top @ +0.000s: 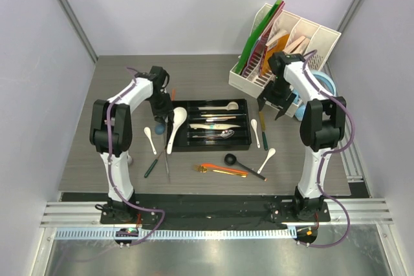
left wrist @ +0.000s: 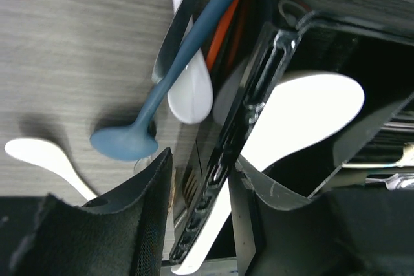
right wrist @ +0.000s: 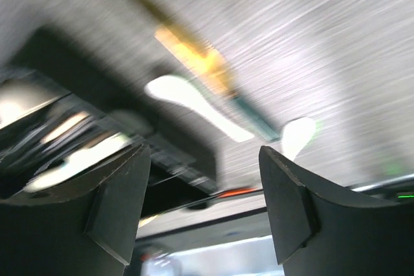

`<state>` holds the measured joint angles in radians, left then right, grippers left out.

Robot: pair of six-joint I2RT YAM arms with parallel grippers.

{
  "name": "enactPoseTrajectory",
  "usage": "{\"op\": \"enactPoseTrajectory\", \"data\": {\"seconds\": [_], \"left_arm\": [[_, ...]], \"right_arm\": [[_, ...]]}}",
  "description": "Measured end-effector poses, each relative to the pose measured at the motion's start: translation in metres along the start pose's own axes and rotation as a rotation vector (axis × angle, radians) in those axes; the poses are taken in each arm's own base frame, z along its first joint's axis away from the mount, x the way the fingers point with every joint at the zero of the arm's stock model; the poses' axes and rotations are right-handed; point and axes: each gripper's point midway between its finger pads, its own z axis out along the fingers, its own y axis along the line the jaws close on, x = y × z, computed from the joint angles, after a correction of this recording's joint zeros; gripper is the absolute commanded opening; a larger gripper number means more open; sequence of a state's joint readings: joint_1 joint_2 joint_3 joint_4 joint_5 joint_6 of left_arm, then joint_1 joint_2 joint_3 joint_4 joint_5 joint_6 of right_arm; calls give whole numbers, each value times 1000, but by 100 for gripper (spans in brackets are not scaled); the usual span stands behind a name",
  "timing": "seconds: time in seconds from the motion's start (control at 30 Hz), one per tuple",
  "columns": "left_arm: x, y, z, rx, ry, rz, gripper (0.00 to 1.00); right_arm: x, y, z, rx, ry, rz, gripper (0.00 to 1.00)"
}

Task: Sort the eating utensils into containers
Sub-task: Adjust the storage box at the center of the board, then pick up the knife at the center of the board.

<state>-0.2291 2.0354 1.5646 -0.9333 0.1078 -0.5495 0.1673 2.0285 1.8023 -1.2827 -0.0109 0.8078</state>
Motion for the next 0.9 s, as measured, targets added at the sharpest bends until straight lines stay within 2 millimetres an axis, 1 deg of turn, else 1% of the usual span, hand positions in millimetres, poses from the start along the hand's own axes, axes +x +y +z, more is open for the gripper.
{"op": "enactPoseTrajectory", "data": {"seconds": [0.1,0.13,0.2,0.3,0.4,0.57,0.6,0.8,0.9], "left_arm": [[0,2,-8,1,-25,-19,41],[-2,3,-14,3,-45,-25,40],[-8,3,-25,6,-89,-31,40],[-22,5,-46,13,-180,-50,41],[-32,7,-61,17,-243,-62,40],[-34,12,-62,-1,-255,-73,40],[-34,13,-62,-4,-256,-74,40],[-34,14,-62,-8,-256,-78,40],[-33,14,-62,-9,-256,-78,40]], "right_arm": [[-6,-25,7,86,-19,-71,58],[-7,-33,10,113,-18,-95,51],[-5,-47,17,162,-7,-142,47],[6,-68,29,234,35,-210,46],[13,-80,35,265,71,-258,47],[17,-80,37,260,84,-309,50],[17,-79,37,256,85,-316,53],[23,-74,39,238,106,-354,64],[26,-71,41,236,114,-364,65]]}}
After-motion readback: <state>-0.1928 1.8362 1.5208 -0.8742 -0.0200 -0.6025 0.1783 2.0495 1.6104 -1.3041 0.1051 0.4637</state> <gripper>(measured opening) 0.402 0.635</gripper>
